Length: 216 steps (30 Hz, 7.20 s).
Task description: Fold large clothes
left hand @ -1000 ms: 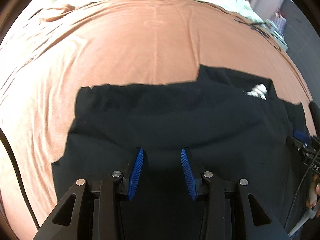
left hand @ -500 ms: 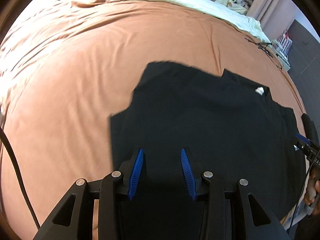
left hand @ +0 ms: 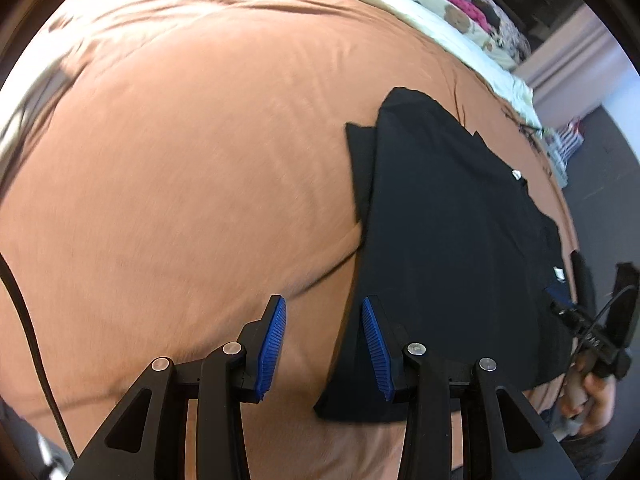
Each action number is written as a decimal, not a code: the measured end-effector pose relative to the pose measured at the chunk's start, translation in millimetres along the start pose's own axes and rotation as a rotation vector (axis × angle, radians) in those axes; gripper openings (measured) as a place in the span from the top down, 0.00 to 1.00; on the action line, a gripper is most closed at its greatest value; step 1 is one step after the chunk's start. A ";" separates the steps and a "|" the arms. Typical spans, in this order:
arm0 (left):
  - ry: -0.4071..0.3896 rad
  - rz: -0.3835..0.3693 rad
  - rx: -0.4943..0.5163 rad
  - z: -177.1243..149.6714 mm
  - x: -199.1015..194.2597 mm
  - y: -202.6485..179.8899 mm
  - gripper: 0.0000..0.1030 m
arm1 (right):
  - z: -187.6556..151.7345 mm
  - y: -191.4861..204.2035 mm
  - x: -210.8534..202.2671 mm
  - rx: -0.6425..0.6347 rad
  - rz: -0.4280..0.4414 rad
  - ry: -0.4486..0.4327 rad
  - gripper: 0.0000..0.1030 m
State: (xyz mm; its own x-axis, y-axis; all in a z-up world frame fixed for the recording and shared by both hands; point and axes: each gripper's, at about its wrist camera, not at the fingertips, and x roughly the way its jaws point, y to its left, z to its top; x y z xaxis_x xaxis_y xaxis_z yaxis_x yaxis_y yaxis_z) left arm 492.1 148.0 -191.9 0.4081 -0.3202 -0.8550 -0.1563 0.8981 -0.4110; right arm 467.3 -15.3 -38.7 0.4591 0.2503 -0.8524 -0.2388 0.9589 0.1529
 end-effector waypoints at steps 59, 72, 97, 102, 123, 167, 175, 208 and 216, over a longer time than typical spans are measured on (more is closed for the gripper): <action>0.078 -0.289 -0.269 -44.7 23.4 16.0 0.78 | 135.2 -36.9 125.5 0.104 -0.149 0.038 0.95; 0.008 -0.442 -0.229 -35.6 -20.0 -4.0 0.91 | 88.7 -32.1 54.5 0.092 -0.047 0.018 0.91; -0.034 -0.592 0.171 7.5 -80.6 -178.2 0.92 | -66.7 -50.7 34.8 0.246 0.220 0.019 0.90; -0.012 -0.602 0.254 6.3 -79.9 -218.3 0.92 | -71.1 -81.6 16.7 0.299 0.235 -0.021 0.90; 0.293 -0.570 0.508 -53.5 54.4 -389.8 0.92 | -154.6 -243.2 -80.8 0.626 0.128 -0.268 0.44; 0.248 -0.214 0.423 -65.1 99.3 -253.0 0.52 | -102.5 -245.6 -56.6 0.559 0.187 -0.291 0.92; 0.242 -0.128 0.538 -80.6 103.4 -283.9 0.57 | -137.9 -258.1 -53.4 0.621 0.175 -0.270 0.92; 0.199 -0.251 0.327 17.6 126.6 -266.9 0.38 | -24.3 -333.5 -29.3 0.479 0.362 -0.087 0.19; 0.201 -0.283 0.278 34.3 147.7 -264.4 0.38 | -10.3 -359.2 -13.3 0.492 0.481 -0.081 0.19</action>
State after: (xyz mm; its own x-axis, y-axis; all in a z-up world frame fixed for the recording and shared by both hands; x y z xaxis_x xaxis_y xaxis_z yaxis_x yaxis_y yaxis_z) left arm 624.5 -126.5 -198.7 0.2131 -0.5923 -0.7770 0.1954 0.8051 -0.5601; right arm 538.1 -364.4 -87.5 0.4668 0.6540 -0.5954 -0.0249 0.6827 0.7303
